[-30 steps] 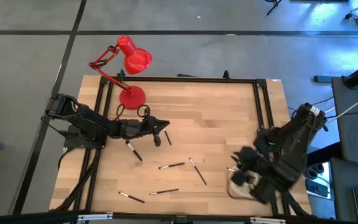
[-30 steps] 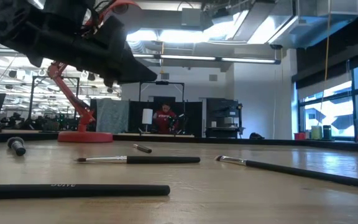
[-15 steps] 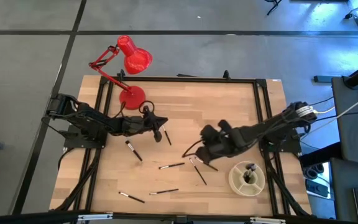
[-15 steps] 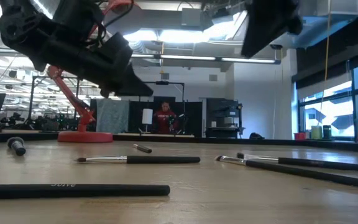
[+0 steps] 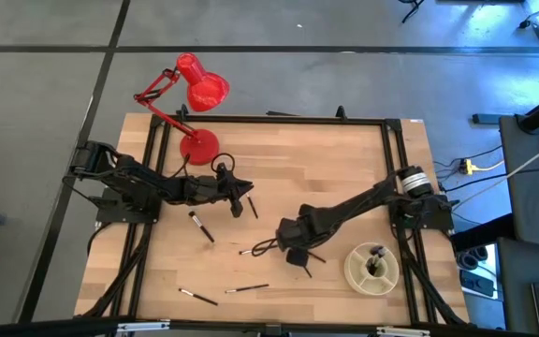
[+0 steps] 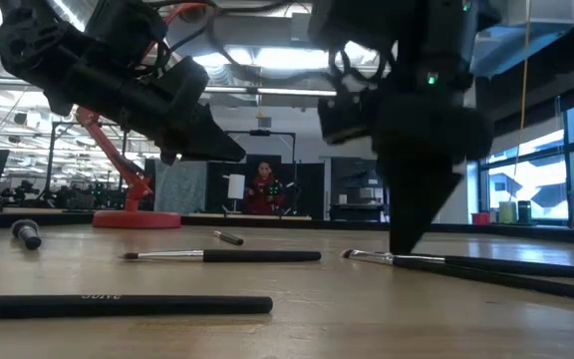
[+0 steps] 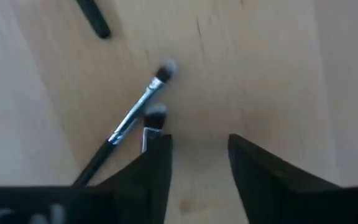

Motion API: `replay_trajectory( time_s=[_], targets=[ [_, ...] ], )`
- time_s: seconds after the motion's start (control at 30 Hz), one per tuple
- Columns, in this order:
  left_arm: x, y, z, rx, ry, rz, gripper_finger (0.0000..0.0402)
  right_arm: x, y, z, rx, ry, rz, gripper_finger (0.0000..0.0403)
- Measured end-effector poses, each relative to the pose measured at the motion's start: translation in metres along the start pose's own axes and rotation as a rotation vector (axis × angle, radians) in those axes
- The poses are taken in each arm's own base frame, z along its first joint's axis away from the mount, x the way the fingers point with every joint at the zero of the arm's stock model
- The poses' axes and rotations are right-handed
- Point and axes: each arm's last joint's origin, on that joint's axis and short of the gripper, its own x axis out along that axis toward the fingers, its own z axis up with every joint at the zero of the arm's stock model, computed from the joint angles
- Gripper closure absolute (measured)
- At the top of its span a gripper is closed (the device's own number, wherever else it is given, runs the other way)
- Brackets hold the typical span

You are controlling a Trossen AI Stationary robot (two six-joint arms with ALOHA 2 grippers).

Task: Sort items
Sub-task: Put the eyeshadow brush into the brush organizer

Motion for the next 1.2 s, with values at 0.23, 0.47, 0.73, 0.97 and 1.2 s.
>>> replay_trajectory(
  time_s=[0.23,0.47,0.73,0.97,1.2],
  targets=[
    [0.000,0.000,0.000,0.002,-0.002,0.003,0.0346,0.004,0.002,0.002,-0.032,0.014,0.054,0.0212],
    [0.000,0.000,0.000,0.007,-0.002,0.004,0.0349,-0.020,-0.002,0.002,0.022,0.014,0.122,0.0239],
    [0.000,0.000,0.000,0.008,-0.002,0.003,0.0343,-0.019,0.009,0.006,0.052,-0.104,0.127,0.0244],
    [0.000,0.000,0.000,0.010,-0.002,0.003,0.0343,-0.001,0.015,0.004,0.061,-0.095,0.103,0.0250],
    [0.000,0.000,0.000,0.007,-0.002,0.003,0.0343,0.003,0.019,-0.001,-0.046,-0.088,0.071,0.0293]
  ],
)
